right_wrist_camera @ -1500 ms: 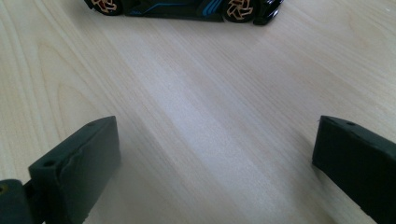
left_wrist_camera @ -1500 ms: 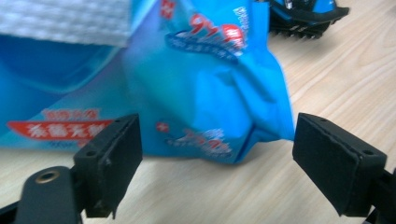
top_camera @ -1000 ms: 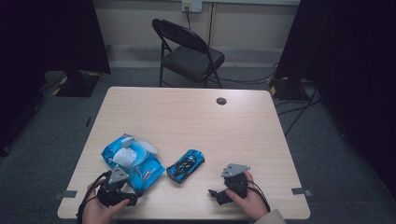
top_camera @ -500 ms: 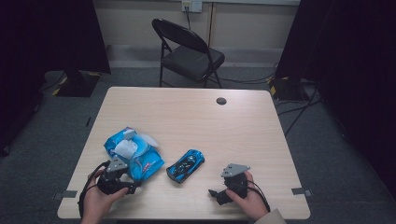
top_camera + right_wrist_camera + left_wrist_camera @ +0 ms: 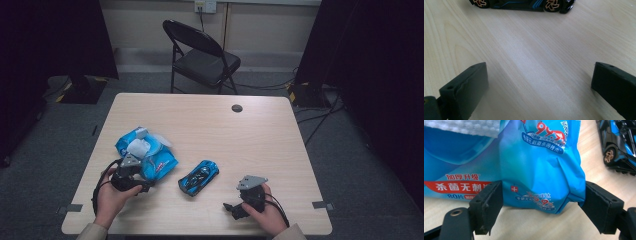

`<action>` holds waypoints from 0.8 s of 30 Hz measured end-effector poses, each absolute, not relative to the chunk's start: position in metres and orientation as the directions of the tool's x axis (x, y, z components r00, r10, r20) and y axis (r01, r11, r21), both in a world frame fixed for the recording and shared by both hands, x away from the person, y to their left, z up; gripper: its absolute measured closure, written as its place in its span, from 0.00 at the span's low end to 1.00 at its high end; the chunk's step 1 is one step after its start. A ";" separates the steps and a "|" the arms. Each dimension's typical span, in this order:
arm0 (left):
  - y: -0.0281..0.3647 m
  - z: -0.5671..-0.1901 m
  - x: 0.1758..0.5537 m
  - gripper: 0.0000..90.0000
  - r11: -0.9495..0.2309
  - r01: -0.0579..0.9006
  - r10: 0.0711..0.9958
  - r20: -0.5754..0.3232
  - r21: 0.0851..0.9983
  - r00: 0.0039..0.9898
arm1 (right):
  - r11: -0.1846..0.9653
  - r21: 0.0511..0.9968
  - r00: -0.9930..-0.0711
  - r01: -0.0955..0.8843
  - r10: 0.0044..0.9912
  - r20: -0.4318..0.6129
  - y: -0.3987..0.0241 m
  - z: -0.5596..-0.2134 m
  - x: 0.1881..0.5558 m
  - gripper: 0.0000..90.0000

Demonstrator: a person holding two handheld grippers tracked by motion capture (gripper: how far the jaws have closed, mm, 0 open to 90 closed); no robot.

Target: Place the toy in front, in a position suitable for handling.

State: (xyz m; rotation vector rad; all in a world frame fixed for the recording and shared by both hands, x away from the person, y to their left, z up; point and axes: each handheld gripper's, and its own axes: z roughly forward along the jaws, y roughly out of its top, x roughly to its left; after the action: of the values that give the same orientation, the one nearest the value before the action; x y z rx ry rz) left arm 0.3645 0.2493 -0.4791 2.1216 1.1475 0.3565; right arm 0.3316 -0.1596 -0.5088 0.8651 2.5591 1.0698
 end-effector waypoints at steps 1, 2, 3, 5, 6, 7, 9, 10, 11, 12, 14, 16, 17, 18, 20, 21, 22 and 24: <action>0.249 -0.479 0.366 0.23 -0.373 0.628 0.816 -0.081 0.683 0.572 | 0.558 0.709 -0.797 0.432 0.604 0.010 -0.160 -0.509 0.332 0.00; 0.249 -0.479 0.368 0.23 -0.379 0.626 0.814 -0.076 0.681 0.576 | 0.558 0.708 -0.797 0.432 0.604 0.011 -0.160 -0.509 0.331 0.00; 0.248 -0.479 0.369 0.23 -0.370 0.630 0.817 -0.083 0.683 0.570 | 0.558 0.709 -0.797 0.432 0.604 0.011 -0.160 -0.509 0.331 0.00; 0.249 -0.479 0.372 0.23 -0.380 0.626 0.813 -0.077 0.681 0.577 | 0.558 0.709 -0.797 0.432 0.604 0.011 -0.160 -0.509 0.332 0.00; 0.249 -0.479 0.374 0.23 -0.381 0.626 0.812 -0.077 0.680 0.578 | 0.558 0.709 -0.797 0.432 0.604 0.011 -0.160 -0.509 0.331 0.00; 0.248 -0.479 0.375 0.24 -0.381 0.625 0.812 -0.077 0.681 0.579 | 0.558 0.709 -0.798 0.431 0.603 0.010 -0.160 -0.509 0.332 0.00; 0.248 -0.479 0.379 0.24 -0.383 0.626 0.811 -0.078 0.680 0.580 | 0.558 0.709 -0.798 0.431 0.603 0.010 -0.160 -0.509 0.332 0.00; 0.248 -0.479 0.380 0.24 -0.383 0.624 0.811 -0.075 0.681 0.580 | 0.558 0.709 -0.797 0.432 0.604 0.011 -0.160 -0.509 0.331 0.00; 0.247 -0.479 0.382 0.24 -0.382 0.624 0.812 -0.075 0.682 0.579 | 0.558 0.709 -0.797 0.432 0.604 0.011 -0.160 -0.509 0.332 0.00; 0.247 -0.479 0.384 0.24 -0.379 0.626 0.813 -0.078 0.681 0.577 | 0.558 0.709 -0.797 0.432 0.604 0.011 -0.160 -0.509 0.331 0.00; 0.245 -0.479 0.389 0.24 -0.378 0.627 0.814 -0.078 0.682 0.575 | 0.558 0.708 -0.797 0.432 0.604 0.011 -0.160 -0.509 0.331 0.00; 0.244 -0.480 0.393 0.24 -0.376 0.628 0.816 -0.078 0.682 0.573 | 0.558 0.709 -0.797 0.432 0.604 0.011 -0.160 -0.509 0.332 0.00; 0.243 -0.480 0.396 0.24 -0.380 0.626 0.814 -0.075 0.681 0.576 | 0.558 0.709 -0.797 0.432 0.604 0.011 -0.160 -0.509 0.331 0.00; 0.243 -0.480 0.398 0.24 -0.372 0.627 0.817 -0.079 0.684 0.572 | 0.558 0.709 -0.797 0.432 0.604 0.011 -0.160 -0.509 0.332 0.00; 0.242 -0.480 0.403 0.24 -0.374 0.625 0.817 -0.075 0.686 0.571 | 0.558 0.709 -0.797 0.431 0.603 0.010 -0.160 -0.509 0.332 0.00; 0.241 -0.481 0.405 0.23 -0.369 0.626 0.819 -0.079 0.687 0.569 | 0.558 0.709 -0.798 0.431 0.603 0.010 -0.160 -0.509 0.332 0.00; 0.240 -0.481 0.407 0.23 -0.368 0.625 0.819 -0.078 0.689 0.568 | 0.558 0.709 -0.797 0.432 0.604 0.011 -0.160 -0.509 0.332 0.00; 0.239 -0.481 0.413 0.23 -0.376 0.621 0.817 -0.071 0.687 0.573 | 0.558 0.709 -0.797 0.431 0.603 0.010 -0.160 -0.509 0.332 0.00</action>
State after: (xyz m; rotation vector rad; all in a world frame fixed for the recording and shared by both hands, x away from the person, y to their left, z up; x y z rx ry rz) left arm 0.4132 0.2392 -0.4811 2.1230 1.1428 0.3689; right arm 0.3316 -0.1596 -0.5088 0.8652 2.5592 1.0700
